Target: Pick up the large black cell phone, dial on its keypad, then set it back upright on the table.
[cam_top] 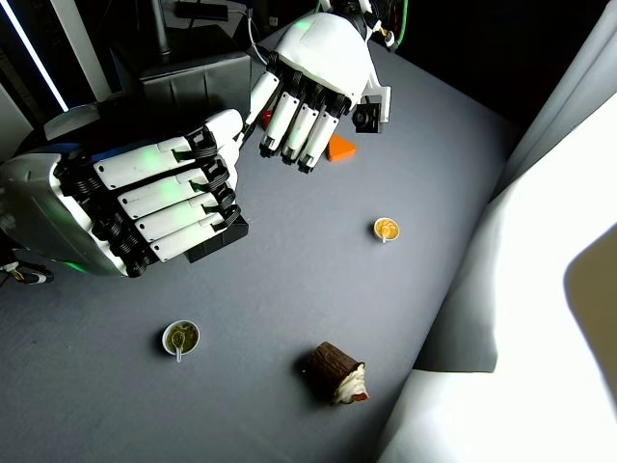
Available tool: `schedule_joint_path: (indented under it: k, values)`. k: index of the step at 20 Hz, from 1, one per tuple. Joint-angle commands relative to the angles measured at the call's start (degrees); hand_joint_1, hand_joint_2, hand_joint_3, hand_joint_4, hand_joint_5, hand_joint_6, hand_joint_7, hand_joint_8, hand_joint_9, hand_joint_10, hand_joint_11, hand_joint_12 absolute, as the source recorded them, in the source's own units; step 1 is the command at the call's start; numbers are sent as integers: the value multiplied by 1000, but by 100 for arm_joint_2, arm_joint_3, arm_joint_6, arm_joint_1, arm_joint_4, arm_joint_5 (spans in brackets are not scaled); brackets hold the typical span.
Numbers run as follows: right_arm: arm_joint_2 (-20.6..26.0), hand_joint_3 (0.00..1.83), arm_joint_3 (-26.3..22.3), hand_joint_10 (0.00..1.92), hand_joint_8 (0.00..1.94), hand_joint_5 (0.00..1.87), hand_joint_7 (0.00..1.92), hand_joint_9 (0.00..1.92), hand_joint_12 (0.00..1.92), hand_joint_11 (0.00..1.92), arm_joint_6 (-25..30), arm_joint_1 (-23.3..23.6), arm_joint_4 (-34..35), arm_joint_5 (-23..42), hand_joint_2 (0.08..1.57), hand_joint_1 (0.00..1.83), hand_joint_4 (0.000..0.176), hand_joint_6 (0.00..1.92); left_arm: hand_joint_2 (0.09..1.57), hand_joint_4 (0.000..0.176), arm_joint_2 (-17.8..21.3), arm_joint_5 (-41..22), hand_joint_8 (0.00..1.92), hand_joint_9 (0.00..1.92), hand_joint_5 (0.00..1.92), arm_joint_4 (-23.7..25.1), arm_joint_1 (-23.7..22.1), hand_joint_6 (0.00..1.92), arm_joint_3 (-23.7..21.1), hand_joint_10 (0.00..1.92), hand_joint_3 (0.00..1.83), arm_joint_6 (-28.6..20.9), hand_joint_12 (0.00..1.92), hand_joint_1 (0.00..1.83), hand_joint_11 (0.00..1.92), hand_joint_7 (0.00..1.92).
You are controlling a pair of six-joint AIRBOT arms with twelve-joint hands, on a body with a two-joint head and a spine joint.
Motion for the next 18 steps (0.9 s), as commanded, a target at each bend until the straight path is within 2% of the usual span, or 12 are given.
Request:
schedule_joint_path:
  k: [1,2,6,7,9,10,13,14,15,16,17,18]
  values:
    - [52,1,25,1275,1197,934,747,805,1531,882,99,46,-150,724,1142,1480,0,890,1014,64,63,-544,1704,863,173,-289,-229,1,51,1921,600,-108,1921,1312,749,659]
    - [43,1,39,1292,1200,940,736,794,1538,879,99,40,-150,724,1145,1479,0,883,1016,57,92,-642,1720,879,194,-168,-285,6,133,1921,607,-220,1921,1310,759,653]
    - [-29,0,185,1250,1149,967,780,827,1499,906,88,-42,-147,725,1130,1483,0,823,984,61,237,-708,1664,873,177,-143,-361,2,114,1921,620,-834,1921,1320,761,692]
    - [-61,0,237,1240,1152,961,778,830,1489,910,88,-73,-128,725,1129,1483,0,839,984,58,274,-583,1661,875,179,-107,-357,3,71,1921,617,-1326,1921,1321,766,693]
    - [-137,1,325,1279,1199,942,746,804,1517,891,88,-144,14,725,1141,1480,0,869,974,16,282,-547,1558,899,229,-63,-308,10,154,1921,553,-2713,1921,1333,815,746]
    - [-174,1,370,1281,1208,941,743,801,1517,890,88,-170,93,725,1142,1480,0,865,972,0,285,-700,1473,904,264,-101,-310,5,184,1921,494,-2914,1921,1341,838,789]
    - [-297,0,527,1319,1232,946,731,772,1532,879,119,-225,251,726,1149,1479,0,849,1146,0,301,-863,1346,792,393,341,-527,4,176,1883,99,-2962,1921,1319,759,807]
    - [-363,1,619,1344,1261,926,711,754,1544,871,134,-264,254,726,1156,1477,0,882,1222,0,302,-856,1224,698,392,206,-479,1,181,1746,56,-3065,1921,961,636,735]
    - [-390,1,657,1339,1272,925,702,756,1553,867,137,-281,254,726,1158,1476,0,889,1253,0,294,-893,820,652,408,109,-476,2,210,1449,22,-3065,1859,743,482,758]
    - [-435,0,724,1302,1233,947,728,782,1537,879,137,-316,254,726,1148,1478,0,856,1268,0,274,-956,263,649,430,-2,-471,1,254,848,2,-3059,1554,472,339,790]
    - [-465,0,765,1302,1233,947,728,782,1537,879,137,-328,254,727,1148,1478,0,856,1268,0,266,-1017,263,649,430,-19,-469,1,286,848,2,-3061,1554,472,339,790]
    - [-513,0,828,1289,1215,957,745,793,1518,894,137,-342,254,727,1141,1480,0,832,1264,0,253,-1037,98,589,448,-167,-433,2,333,529,0,-3086,1365,369,251,700]
